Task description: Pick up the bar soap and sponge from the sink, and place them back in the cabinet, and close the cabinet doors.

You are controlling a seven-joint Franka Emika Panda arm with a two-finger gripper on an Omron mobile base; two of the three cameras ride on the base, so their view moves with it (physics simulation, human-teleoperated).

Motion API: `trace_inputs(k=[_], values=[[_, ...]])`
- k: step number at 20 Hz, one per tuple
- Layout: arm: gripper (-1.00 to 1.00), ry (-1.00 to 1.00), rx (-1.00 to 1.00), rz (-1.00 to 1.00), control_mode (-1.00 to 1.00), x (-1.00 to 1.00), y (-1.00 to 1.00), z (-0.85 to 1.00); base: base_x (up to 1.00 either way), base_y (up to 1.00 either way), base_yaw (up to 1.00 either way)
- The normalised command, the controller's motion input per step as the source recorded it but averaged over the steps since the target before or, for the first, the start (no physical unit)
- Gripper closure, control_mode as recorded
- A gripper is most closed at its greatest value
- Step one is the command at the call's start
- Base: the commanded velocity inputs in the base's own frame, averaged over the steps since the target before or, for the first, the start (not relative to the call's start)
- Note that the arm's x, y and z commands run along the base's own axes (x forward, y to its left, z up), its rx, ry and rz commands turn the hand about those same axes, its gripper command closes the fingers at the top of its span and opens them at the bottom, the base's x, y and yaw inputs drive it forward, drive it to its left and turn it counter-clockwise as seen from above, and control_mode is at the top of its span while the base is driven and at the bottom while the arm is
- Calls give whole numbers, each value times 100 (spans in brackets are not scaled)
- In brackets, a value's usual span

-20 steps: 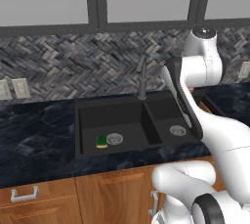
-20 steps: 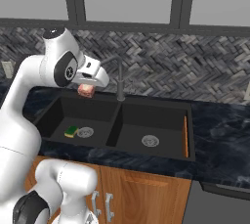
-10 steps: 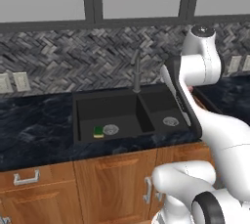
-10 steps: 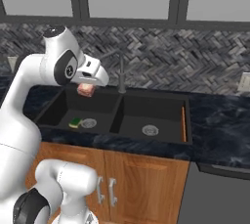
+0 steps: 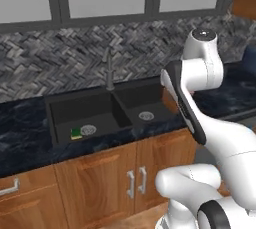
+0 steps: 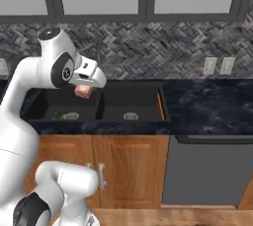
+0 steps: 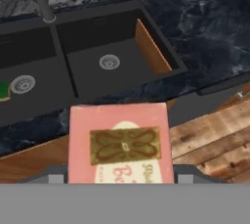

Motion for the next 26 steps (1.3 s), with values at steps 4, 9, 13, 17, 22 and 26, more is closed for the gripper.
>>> trace_inputs(k=[4,9,13,17,22,26], values=[[100,0,0,0,100,0,0,0,0,0,-53],[100,0,0,0,100,0,0,0,0,0,-53],[100,0,0,0,100,0,0,0,0,-1,-54],[100,0,0,0,100,0,0,0,3,-6,-58],[100,0,0,0,100,0,0,0,6,-1,-62],[100,0,0,0,100,0,0,0,4,-2,-65]])
